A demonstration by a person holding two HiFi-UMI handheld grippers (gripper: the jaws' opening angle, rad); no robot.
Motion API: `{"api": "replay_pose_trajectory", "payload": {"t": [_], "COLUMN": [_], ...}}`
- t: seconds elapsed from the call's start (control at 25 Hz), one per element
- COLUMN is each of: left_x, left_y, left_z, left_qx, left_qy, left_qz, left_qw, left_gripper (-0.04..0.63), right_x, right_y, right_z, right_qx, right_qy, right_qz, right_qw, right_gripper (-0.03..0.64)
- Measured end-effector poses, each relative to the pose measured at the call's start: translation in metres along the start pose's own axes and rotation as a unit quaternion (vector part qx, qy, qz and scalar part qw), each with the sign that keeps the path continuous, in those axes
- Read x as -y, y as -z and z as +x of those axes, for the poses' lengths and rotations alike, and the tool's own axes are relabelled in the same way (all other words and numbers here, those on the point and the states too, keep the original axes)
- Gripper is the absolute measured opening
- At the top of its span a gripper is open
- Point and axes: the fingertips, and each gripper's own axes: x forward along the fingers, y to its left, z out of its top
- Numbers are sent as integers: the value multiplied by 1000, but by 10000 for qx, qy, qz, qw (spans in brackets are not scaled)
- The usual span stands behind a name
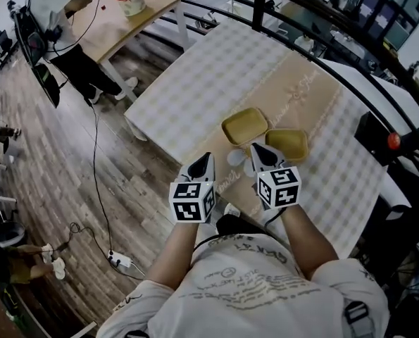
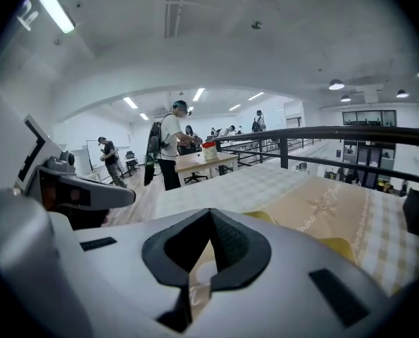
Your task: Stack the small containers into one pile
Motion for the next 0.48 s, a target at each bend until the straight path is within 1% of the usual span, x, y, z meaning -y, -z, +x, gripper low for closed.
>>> {"api": "replay_pose_trajectory", "payload": {"t": [0.16,0.48], "left_x": [-11,-21], "left_y": [-9,-14], "left_z": [13,37], "left_qx": [-40,-209], "left_qy": [82,404], "left_qz": [30,192], "left_qw": [10000,9988], "left_gripper": [5,5], "right_x": [-3,-14], "right_y": [7,17], "right_z": [21,50], "right_qx": [-256,-587], "right_qy": [121,292], "right_qz": [-199,-390], "right_qw": [9994,9971], "right_gripper": [2,3]}}
